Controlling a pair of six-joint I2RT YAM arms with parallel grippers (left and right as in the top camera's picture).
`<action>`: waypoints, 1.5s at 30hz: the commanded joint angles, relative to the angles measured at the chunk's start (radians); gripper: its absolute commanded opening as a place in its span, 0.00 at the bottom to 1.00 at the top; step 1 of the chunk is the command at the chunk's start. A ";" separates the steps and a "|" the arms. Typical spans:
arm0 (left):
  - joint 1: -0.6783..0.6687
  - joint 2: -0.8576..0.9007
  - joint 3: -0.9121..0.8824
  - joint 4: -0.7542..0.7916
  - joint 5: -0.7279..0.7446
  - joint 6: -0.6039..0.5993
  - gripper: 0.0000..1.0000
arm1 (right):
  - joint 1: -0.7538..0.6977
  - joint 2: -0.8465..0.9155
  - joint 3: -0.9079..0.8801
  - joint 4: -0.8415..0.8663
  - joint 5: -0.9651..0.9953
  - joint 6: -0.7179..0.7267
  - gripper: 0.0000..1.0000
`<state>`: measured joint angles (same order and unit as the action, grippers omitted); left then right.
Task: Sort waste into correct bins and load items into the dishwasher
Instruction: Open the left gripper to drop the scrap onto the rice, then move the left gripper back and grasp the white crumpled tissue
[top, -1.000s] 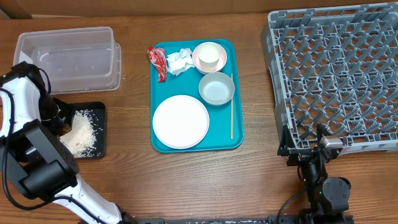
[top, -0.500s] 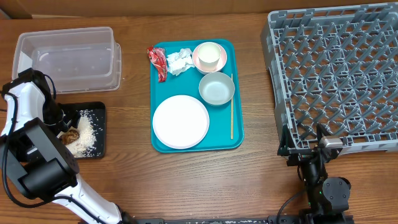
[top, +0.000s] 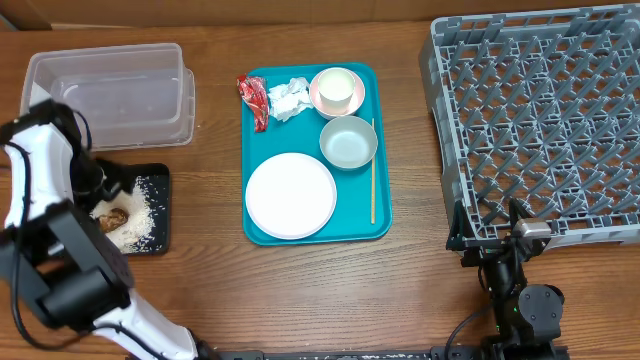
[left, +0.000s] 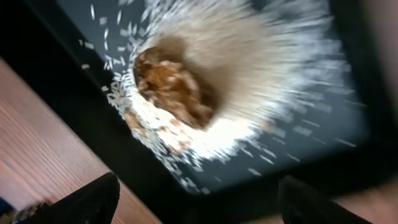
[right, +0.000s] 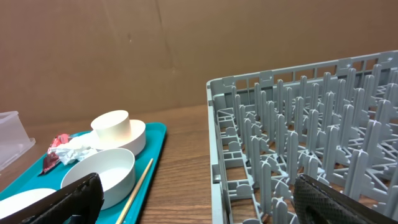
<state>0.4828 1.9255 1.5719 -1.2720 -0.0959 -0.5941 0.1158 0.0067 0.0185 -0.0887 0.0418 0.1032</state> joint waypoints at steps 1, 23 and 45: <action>-0.048 -0.165 0.077 -0.004 0.037 0.024 0.84 | 0.003 -0.003 -0.010 0.008 0.009 -0.006 1.00; -0.682 -0.127 0.093 0.451 0.126 0.108 0.99 | 0.003 -0.003 -0.010 0.008 0.008 -0.006 1.00; -0.745 0.248 0.093 0.668 0.062 0.071 0.92 | 0.003 -0.003 -0.010 0.008 0.008 -0.006 1.00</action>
<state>-0.2604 2.1441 1.6604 -0.6186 -0.0124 -0.5194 0.1158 0.0067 0.0185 -0.0883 0.0418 0.1032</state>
